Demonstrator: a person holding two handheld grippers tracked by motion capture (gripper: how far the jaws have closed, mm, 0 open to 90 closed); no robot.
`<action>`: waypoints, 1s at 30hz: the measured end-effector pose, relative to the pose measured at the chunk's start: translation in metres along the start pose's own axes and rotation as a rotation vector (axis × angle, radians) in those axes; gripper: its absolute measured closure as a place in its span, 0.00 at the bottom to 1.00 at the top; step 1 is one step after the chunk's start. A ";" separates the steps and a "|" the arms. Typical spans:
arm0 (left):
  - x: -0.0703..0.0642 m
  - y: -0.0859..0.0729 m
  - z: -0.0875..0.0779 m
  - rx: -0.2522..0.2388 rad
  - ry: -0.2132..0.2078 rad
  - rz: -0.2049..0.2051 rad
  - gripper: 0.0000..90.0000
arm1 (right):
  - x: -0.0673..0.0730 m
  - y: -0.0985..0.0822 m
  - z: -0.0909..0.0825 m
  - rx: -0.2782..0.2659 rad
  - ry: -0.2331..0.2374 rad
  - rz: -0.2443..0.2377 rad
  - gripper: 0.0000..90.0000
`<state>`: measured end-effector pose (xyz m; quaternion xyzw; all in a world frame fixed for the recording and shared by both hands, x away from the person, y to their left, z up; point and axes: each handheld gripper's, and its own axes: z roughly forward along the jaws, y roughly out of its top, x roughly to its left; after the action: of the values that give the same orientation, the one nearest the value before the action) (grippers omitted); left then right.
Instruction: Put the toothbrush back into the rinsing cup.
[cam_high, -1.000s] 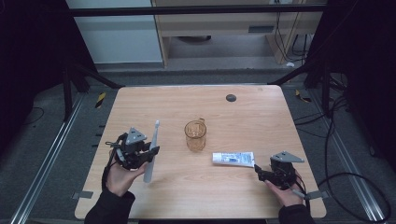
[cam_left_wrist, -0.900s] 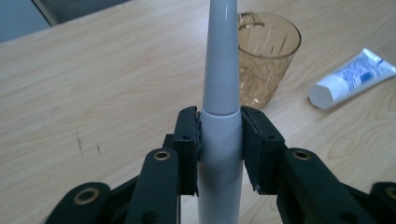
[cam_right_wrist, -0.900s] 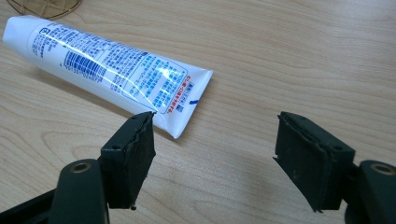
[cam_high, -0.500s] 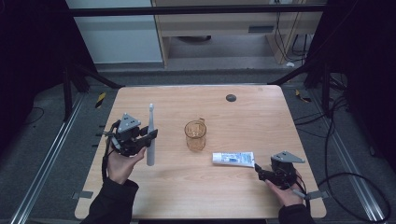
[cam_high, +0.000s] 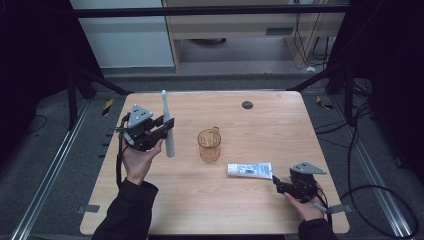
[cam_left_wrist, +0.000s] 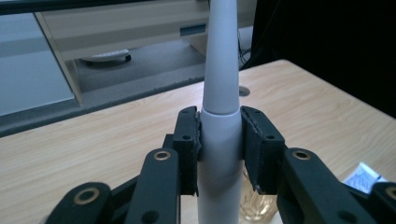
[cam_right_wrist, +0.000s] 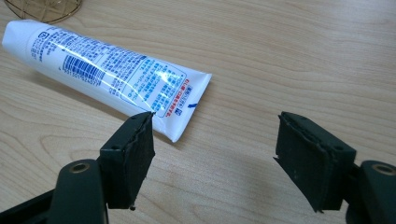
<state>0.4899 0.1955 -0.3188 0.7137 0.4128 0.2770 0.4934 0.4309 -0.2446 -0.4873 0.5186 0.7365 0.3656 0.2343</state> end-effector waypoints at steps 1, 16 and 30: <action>0.000 0.001 0.001 -0.016 0.001 -0.002 0.75 | 0.000 0.000 0.000 0.000 0.000 0.001 0.31; -0.008 0.022 0.030 -0.123 -0.006 -0.014 0.75 | -0.002 0.000 0.000 0.002 0.004 -0.001 0.31; -0.024 0.022 0.060 -0.149 -0.031 -0.016 0.75 | -0.003 -0.001 0.000 0.002 0.008 0.005 0.31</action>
<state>0.5330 0.1428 -0.3192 0.6758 0.3891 0.2921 0.5537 0.4317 -0.2475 -0.4882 0.5194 0.7363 0.3676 0.2301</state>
